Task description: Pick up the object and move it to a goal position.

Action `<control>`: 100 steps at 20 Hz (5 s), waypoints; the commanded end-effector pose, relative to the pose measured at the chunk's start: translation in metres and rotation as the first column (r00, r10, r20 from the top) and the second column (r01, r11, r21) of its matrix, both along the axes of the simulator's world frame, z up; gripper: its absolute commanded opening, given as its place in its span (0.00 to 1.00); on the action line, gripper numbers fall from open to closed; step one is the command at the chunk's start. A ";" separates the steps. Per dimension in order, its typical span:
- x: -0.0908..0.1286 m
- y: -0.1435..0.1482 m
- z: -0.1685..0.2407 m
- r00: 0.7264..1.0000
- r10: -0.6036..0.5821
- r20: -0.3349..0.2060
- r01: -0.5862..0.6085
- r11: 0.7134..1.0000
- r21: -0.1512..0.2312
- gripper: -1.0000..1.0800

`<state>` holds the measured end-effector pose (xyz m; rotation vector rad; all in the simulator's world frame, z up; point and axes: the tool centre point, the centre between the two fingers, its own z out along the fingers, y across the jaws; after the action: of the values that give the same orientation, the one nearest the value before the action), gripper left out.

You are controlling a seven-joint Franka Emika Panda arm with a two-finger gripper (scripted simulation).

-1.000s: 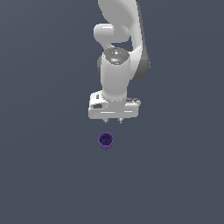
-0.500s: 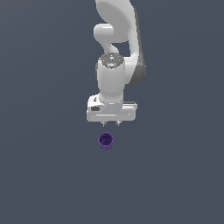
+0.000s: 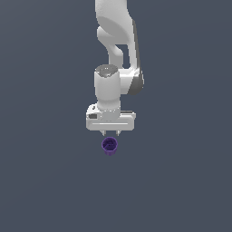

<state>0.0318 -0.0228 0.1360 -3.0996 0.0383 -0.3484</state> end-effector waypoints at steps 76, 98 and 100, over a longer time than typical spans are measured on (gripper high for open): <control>-0.008 0.021 -0.023 0.926 -0.229 0.302 0.182 0.968 0.175 0.00; -0.042 0.125 0.055 0.926 -0.229 0.301 0.182 0.967 0.177 0.00; -0.043 0.129 0.057 0.926 -0.229 0.301 0.181 0.967 0.177 0.00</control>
<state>-0.0106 0.1032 0.1903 -2.8595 0.3661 -0.8082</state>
